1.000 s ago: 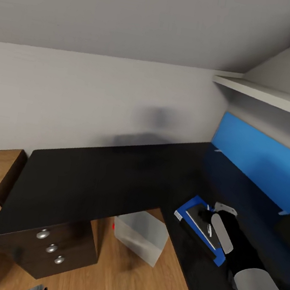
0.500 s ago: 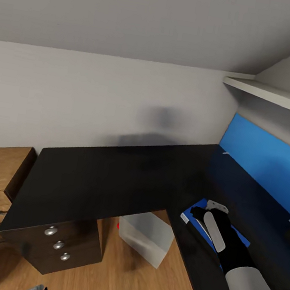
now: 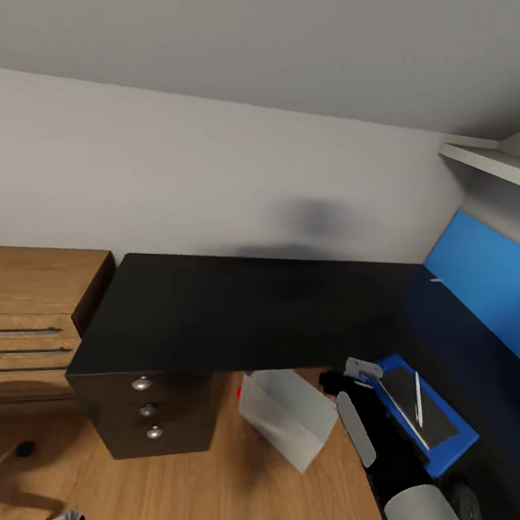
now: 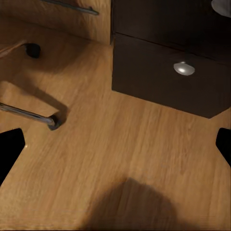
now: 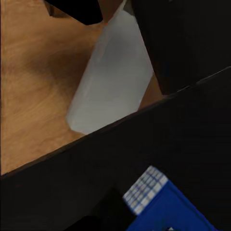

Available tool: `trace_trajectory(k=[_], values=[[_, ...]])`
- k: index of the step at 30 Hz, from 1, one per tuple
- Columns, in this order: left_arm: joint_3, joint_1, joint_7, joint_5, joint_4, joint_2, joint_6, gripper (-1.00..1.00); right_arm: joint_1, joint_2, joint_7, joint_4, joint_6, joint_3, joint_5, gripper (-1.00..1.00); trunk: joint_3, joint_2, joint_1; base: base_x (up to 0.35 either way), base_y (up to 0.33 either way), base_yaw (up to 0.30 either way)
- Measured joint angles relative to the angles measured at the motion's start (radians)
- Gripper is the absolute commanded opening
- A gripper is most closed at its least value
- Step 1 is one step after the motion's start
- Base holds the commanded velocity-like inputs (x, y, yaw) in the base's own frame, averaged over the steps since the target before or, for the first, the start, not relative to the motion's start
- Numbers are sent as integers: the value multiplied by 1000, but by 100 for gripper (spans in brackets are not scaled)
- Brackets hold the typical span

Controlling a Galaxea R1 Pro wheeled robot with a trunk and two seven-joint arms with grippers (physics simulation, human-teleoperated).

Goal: In the bedroom, organize the workspace by keeping the computer under the desk, ensuring the monitor is on the desk, placing the keyboard on the desk next to the monitor, placing the mouse on the desk next to the keyboard, moving the folder from the swivel chair onto the desk next to the mouse, stacking the notebook on top of the folder with the pen on top of the notebook, and positioning the swivel chair next to the desk.

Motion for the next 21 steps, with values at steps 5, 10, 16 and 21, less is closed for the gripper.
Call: trace_trajectory(k=[5,10,16,21], values=[[-1,0,0,0,0,0,0,100,3,19,1,2,-7,36,2,100,0,0,0,-307,200,278],[-1,0,0,1,0,0,1,100,10,46,1,7,-32,55,6,100,0,0,0,-264,118,278],[-1,0,-3,2,2,0,1,100,24,53,0,72,-195,70,3,100,0,0,0,-69,25,278],[-1,0,-3,2,9,0,1,100,29,100,-1,232,-402,103,1,100,0,0,-1,-11,4,278]])
